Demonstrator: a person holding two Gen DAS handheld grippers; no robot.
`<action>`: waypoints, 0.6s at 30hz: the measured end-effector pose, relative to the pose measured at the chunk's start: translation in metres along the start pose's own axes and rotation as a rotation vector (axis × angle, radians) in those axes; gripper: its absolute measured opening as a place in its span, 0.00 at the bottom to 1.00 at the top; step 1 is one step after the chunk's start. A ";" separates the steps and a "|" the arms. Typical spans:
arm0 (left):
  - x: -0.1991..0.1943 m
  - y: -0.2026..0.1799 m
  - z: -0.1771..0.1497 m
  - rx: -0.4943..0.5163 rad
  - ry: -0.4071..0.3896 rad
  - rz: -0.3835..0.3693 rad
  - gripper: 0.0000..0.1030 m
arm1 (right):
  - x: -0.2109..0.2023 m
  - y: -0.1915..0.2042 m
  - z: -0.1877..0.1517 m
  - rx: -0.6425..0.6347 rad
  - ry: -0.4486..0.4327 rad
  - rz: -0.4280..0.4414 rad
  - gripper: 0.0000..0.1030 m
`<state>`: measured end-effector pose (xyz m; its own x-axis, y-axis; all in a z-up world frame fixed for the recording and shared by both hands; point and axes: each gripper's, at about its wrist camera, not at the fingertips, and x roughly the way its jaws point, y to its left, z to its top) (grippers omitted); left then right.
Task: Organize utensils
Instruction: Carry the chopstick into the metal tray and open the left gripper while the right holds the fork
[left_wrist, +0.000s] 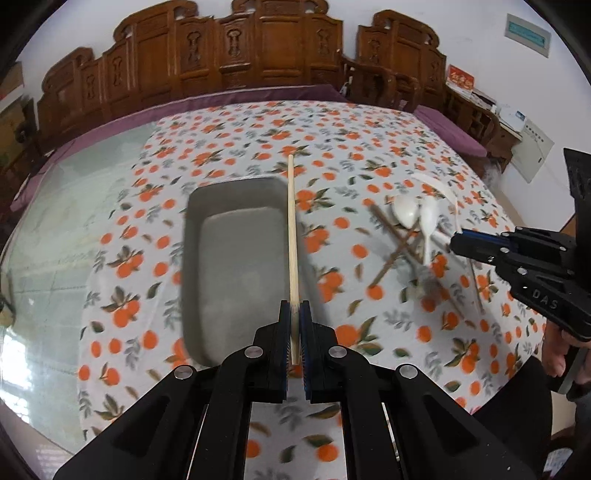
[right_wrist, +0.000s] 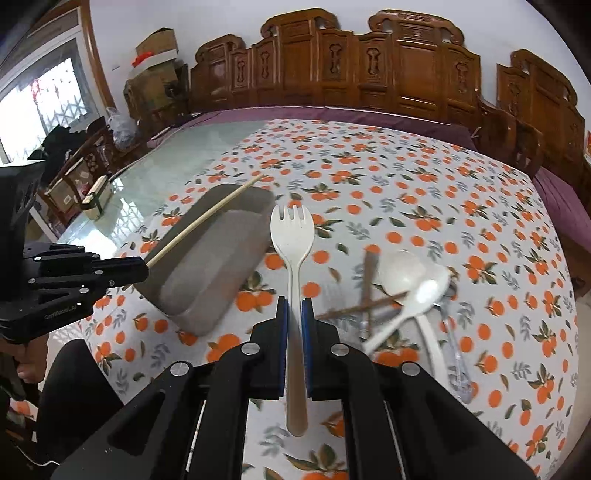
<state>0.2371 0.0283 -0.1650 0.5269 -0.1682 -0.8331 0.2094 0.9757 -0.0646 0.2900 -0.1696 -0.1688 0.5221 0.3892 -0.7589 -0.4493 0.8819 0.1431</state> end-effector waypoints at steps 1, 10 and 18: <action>0.001 0.005 -0.001 -0.005 0.005 0.003 0.04 | 0.003 0.005 0.002 -0.005 0.003 0.005 0.09; 0.027 0.037 -0.007 -0.035 0.072 0.021 0.04 | 0.022 0.031 0.011 -0.023 0.026 0.027 0.09; 0.045 0.046 -0.002 -0.046 0.089 0.022 0.04 | 0.033 0.040 0.017 -0.023 0.040 0.035 0.09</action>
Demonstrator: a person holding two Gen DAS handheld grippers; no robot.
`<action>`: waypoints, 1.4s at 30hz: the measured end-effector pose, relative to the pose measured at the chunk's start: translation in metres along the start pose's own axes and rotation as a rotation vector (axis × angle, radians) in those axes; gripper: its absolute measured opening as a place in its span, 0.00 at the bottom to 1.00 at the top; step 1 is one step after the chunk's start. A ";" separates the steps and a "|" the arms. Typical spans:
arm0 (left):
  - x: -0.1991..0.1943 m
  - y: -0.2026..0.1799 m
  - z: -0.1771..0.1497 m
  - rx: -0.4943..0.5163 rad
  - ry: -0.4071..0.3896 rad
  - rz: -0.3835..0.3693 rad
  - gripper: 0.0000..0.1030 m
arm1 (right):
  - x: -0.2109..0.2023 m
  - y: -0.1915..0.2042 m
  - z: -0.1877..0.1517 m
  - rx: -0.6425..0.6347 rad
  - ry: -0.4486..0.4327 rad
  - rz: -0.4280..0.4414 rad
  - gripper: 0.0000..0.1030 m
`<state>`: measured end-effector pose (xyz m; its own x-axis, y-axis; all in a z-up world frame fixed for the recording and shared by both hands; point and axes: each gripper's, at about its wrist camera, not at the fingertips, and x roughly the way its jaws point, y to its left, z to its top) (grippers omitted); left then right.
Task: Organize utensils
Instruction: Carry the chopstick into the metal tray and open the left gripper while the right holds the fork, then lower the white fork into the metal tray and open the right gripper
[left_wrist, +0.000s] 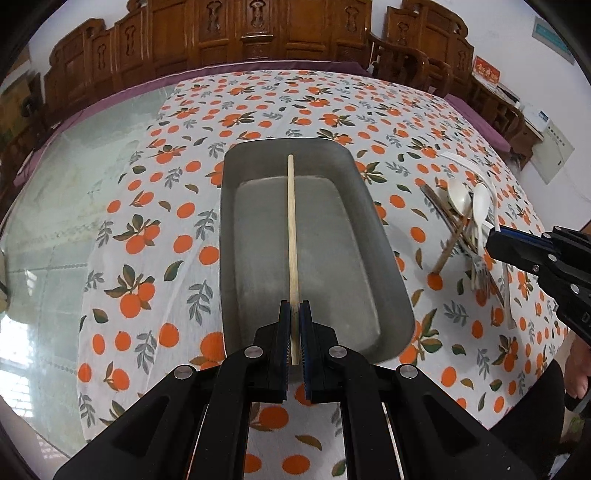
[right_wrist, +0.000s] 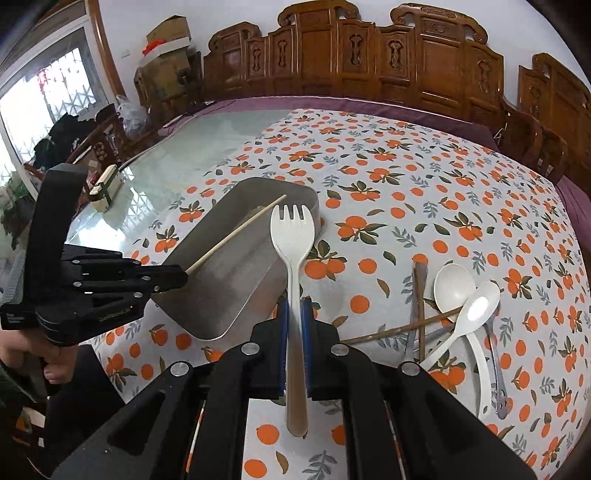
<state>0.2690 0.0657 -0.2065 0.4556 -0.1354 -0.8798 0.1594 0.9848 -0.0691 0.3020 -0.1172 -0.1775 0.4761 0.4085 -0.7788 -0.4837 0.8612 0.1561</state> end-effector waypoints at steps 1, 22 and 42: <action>0.002 0.001 0.001 -0.001 0.004 -0.002 0.04 | 0.000 0.000 0.001 0.001 0.000 0.001 0.09; -0.031 0.039 0.006 -0.045 -0.092 0.031 0.28 | 0.029 0.031 0.043 0.013 -0.027 0.084 0.09; -0.068 0.072 0.001 -0.053 -0.138 0.129 0.67 | 0.100 0.049 0.042 0.036 0.053 0.102 0.10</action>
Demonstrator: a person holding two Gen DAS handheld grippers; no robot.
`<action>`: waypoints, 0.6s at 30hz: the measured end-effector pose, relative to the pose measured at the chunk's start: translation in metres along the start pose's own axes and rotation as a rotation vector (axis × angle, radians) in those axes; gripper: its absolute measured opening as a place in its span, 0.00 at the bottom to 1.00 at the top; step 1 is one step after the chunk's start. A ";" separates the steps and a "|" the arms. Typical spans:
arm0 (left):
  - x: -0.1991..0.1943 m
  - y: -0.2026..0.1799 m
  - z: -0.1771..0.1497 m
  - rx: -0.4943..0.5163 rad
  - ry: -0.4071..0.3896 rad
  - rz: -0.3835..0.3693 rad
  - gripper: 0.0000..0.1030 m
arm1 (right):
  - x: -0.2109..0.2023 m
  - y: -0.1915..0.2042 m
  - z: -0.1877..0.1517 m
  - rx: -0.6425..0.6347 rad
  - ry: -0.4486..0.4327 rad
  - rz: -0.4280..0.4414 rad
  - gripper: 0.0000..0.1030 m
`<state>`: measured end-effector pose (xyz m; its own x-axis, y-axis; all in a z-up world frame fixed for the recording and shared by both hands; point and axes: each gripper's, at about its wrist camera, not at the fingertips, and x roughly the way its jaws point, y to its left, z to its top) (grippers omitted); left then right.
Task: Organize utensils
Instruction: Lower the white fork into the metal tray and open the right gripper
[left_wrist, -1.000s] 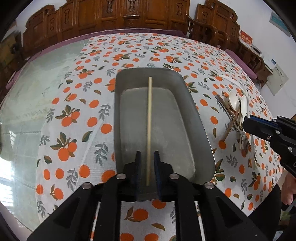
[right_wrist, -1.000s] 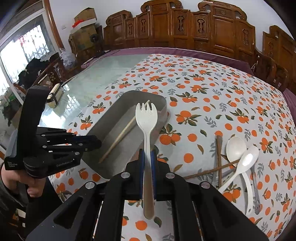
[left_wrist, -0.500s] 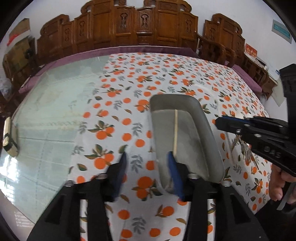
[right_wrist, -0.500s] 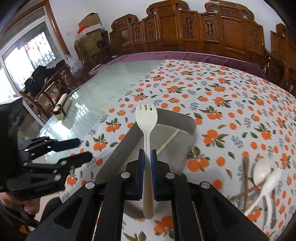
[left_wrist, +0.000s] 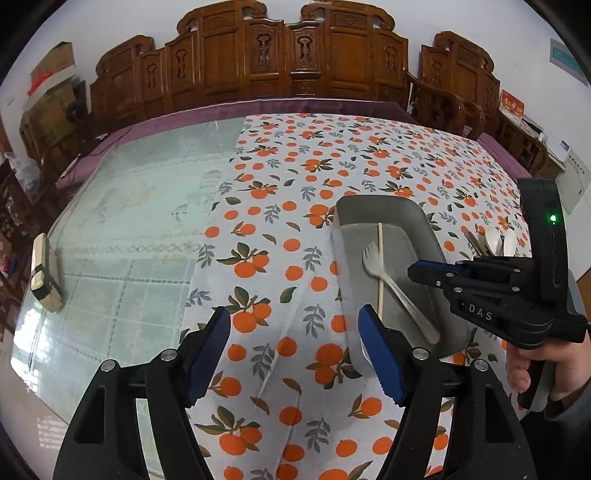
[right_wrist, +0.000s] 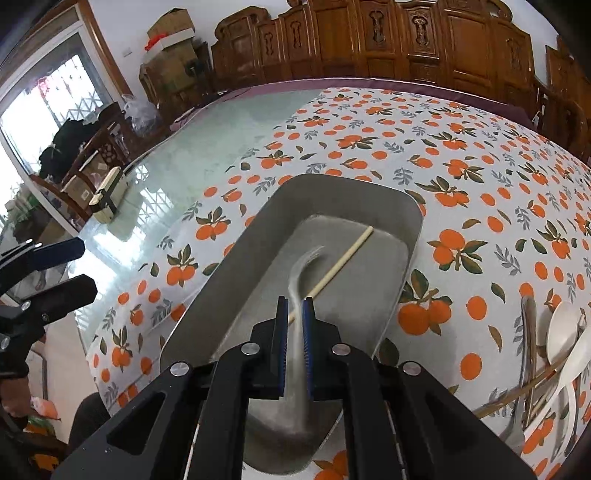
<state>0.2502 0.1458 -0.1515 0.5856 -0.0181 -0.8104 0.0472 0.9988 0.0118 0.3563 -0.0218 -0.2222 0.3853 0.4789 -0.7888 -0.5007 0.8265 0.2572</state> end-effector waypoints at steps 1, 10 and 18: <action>-0.001 -0.002 0.000 0.002 -0.001 0.000 0.67 | -0.003 -0.001 -0.001 -0.011 -0.001 -0.005 0.10; -0.014 -0.048 -0.008 0.041 -0.045 -0.045 0.67 | -0.096 -0.028 -0.032 -0.070 -0.117 -0.040 0.10; -0.016 -0.111 -0.015 0.113 -0.064 -0.113 0.67 | -0.168 -0.088 -0.092 -0.028 -0.156 -0.167 0.10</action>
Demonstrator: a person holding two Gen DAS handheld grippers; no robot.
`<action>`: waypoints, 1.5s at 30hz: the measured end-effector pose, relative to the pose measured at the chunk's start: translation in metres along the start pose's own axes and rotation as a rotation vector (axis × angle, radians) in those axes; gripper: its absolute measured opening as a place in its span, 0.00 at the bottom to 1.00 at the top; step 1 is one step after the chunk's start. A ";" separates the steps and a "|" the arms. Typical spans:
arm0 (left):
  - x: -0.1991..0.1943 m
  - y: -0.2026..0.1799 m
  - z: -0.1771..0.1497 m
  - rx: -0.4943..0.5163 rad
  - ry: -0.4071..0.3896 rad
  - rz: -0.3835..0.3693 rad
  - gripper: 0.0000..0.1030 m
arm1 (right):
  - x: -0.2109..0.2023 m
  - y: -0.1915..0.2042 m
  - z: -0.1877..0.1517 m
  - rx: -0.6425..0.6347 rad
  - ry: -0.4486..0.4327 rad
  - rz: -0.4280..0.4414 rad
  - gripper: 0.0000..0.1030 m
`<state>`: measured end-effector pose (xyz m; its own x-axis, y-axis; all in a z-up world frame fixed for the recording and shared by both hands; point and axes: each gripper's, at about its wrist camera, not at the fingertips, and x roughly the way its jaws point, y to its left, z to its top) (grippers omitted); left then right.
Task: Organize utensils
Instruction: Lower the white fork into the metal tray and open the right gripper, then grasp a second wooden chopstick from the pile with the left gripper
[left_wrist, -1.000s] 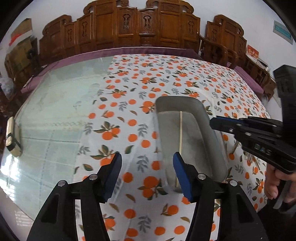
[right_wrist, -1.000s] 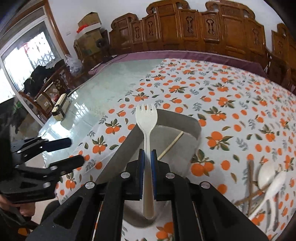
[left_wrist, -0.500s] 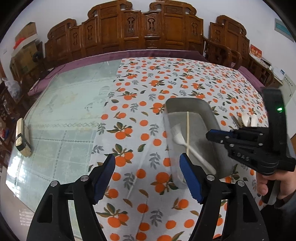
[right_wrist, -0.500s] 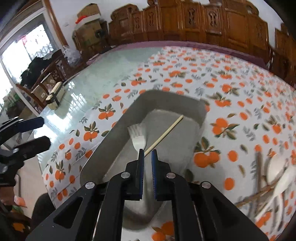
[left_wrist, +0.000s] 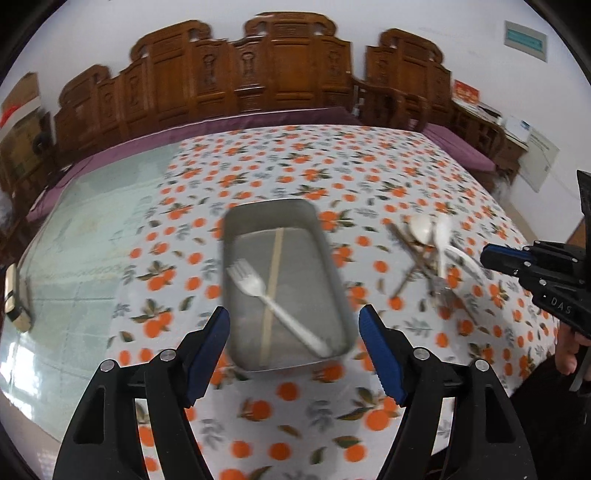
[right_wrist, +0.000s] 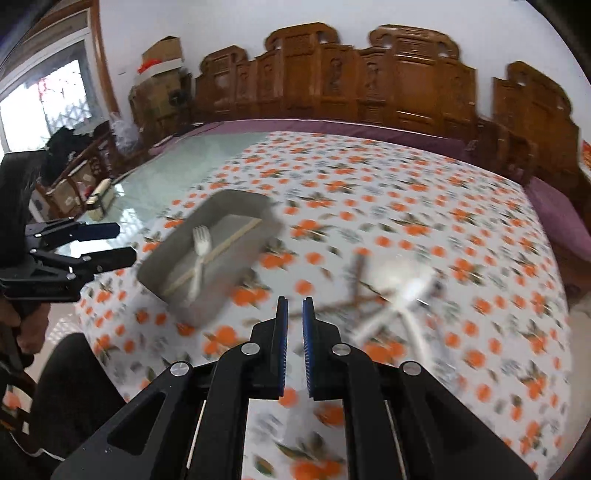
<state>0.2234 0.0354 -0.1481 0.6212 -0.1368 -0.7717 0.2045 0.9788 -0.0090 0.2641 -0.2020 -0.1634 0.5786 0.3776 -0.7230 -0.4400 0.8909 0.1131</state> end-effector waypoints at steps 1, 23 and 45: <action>0.001 -0.007 0.000 0.007 0.000 -0.008 0.67 | -0.004 -0.006 -0.004 0.006 -0.001 -0.012 0.10; 0.091 -0.117 0.021 0.162 0.077 -0.152 0.44 | -0.005 -0.080 -0.049 0.133 0.045 -0.091 0.13; 0.163 -0.132 0.022 0.214 0.155 -0.166 0.26 | 0.021 -0.071 -0.057 0.142 0.111 -0.070 0.13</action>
<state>0.3147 -0.1194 -0.2585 0.4464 -0.2510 -0.8589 0.4584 0.8885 -0.0213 0.2682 -0.2716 -0.2249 0.5218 0.2899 -0.8023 -0.2955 0.9437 0.1488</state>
